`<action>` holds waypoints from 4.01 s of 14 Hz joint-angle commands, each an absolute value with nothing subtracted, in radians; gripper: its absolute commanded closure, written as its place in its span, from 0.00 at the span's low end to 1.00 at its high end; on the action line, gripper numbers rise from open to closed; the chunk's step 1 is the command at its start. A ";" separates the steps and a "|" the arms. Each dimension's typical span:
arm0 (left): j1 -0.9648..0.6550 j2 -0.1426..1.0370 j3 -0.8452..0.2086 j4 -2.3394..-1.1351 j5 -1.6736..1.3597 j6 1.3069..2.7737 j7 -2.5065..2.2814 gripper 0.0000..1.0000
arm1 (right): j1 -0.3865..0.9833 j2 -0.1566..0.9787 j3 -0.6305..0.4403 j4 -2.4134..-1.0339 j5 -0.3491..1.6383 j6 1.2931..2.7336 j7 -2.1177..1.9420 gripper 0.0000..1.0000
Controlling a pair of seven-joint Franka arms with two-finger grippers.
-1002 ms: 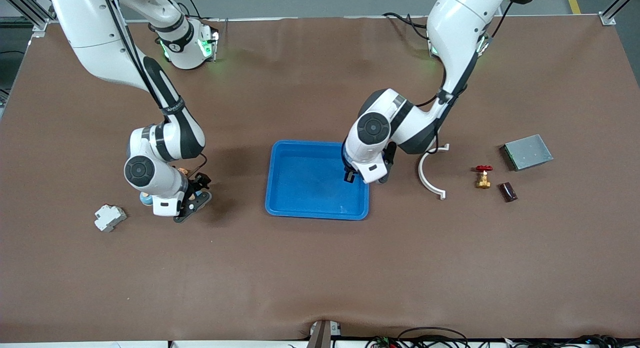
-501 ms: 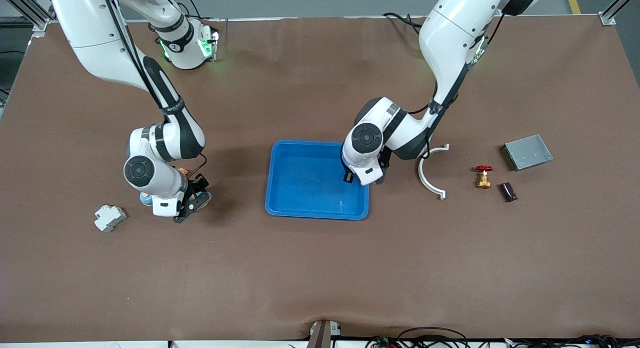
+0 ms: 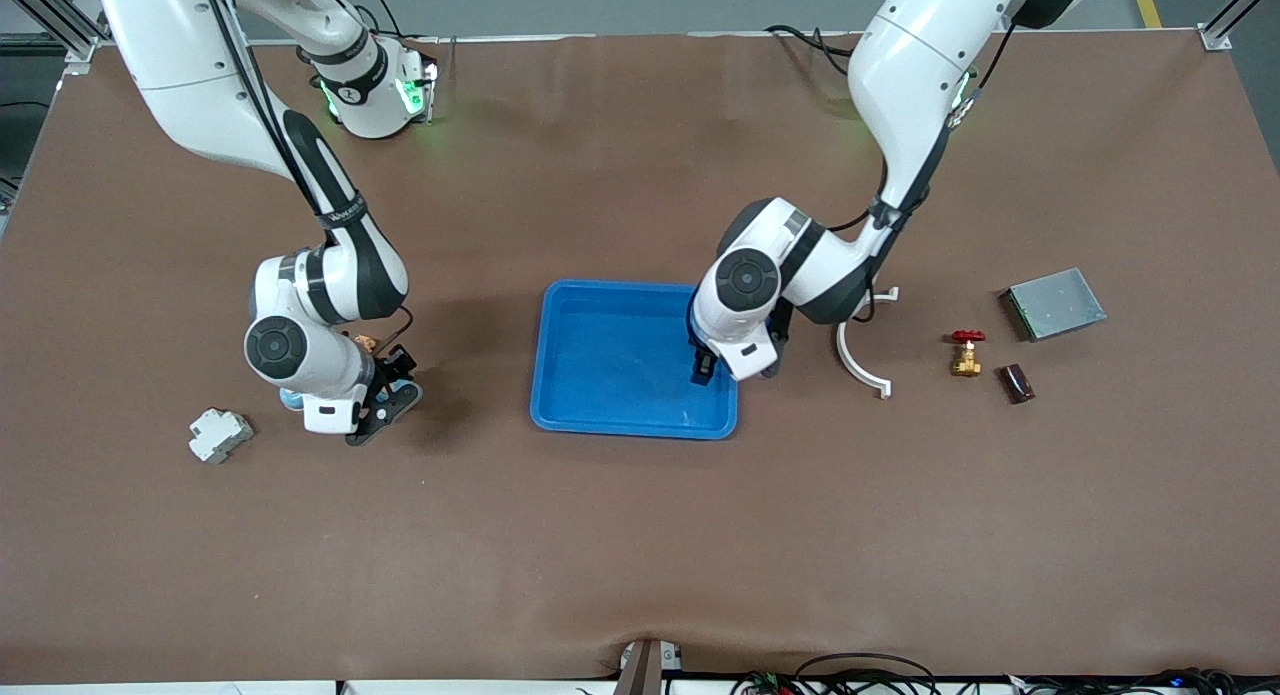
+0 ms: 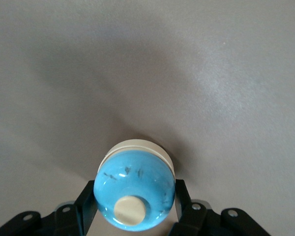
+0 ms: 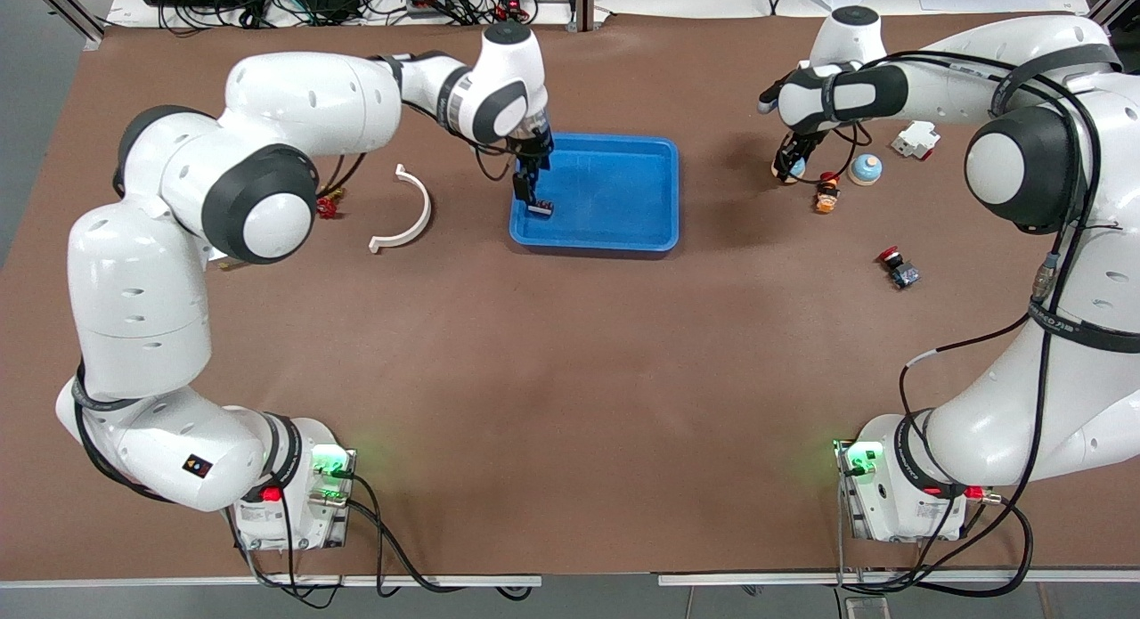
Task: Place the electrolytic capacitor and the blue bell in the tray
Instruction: 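Lower the capacitor into the tray and open the left gripper, then carry the blue bell toward the tray while the left gripper reaches another capacitor, then set the bell in the tray while the left gripper grasps the capacitor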
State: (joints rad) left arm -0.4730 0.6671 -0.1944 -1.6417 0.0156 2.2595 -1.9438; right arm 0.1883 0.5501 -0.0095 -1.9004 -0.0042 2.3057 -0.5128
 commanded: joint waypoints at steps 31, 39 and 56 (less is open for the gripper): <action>0.190 0.552 -0.196 -1.861 0.337 2.175 -0.623 0.25 | 0.687 0.534 -0.011 -1.798 0.173 2.227 0.457 0.84; 0.285 0.534 -0.201 -1.939 0.385 2.238 -0.505 0.29 | 0.701 0.609 -0.011 -1.769 0.175 2.292 0.457 0.84; 0.230 0.540 -0.345 -1.709 0.141 2.005 -0.699 1.00 | 0.719 0.631 -0.009 -1.737 0.175 2.273 0.453 0.00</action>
